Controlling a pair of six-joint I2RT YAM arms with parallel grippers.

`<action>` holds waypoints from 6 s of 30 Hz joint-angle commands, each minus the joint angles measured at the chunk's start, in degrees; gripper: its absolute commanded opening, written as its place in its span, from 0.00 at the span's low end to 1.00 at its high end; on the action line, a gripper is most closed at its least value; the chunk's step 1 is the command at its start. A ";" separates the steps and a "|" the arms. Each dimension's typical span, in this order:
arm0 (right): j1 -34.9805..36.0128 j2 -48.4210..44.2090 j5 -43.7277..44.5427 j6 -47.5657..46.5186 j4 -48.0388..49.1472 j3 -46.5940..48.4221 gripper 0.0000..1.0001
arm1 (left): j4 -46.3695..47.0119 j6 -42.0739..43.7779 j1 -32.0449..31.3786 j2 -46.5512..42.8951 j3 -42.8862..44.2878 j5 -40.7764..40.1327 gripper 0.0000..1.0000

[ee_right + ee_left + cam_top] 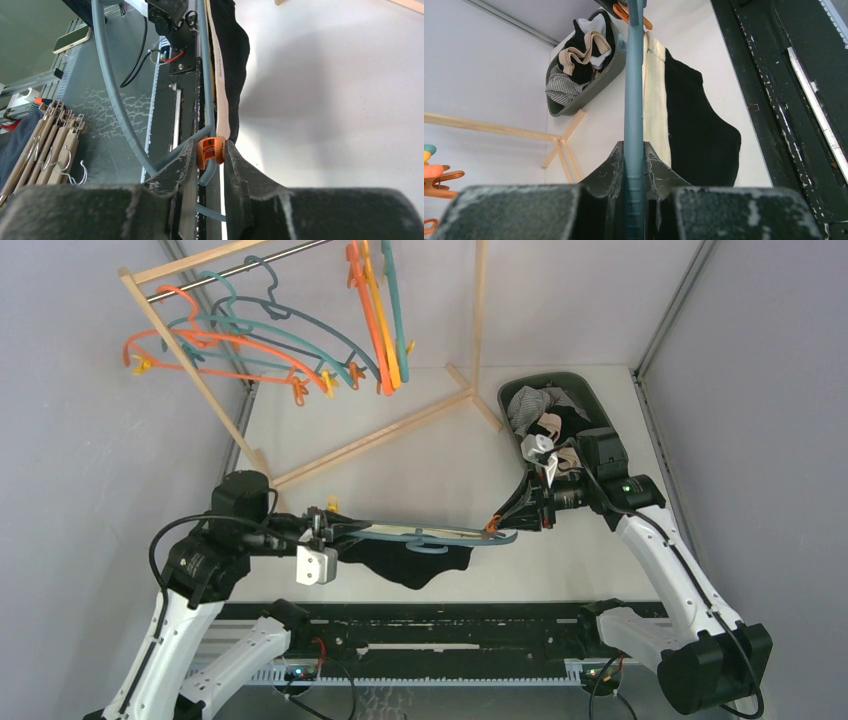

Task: Remove the underwear clipped to the hanger
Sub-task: Remove the underwear from the hanger.

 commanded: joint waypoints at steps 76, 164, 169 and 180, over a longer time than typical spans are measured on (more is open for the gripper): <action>9.10 -1.04 17.40 0.63 -0.98 6.27 0.00 | 14.97 -11.46 1.88 1.06 1.72 6.82 0.00; 15.93 -14.67 24.78 -19.83 1.52 0.52 0.00 | 34.75 -63.74 5.85 3.76 -7.92 -6.08 0.73; 15.12 -15.19 23.45 -19.79 2.20 -1.47 0.00 | 34.85 -70.33 5.84 6.72 -8.26 -6.63 0.76; 13.48 -17.68 20.53 -19.83 3.07 -3.44 0.00 | 34.04 -71.34 5.88 10.15 -11.28 -2.82 0.80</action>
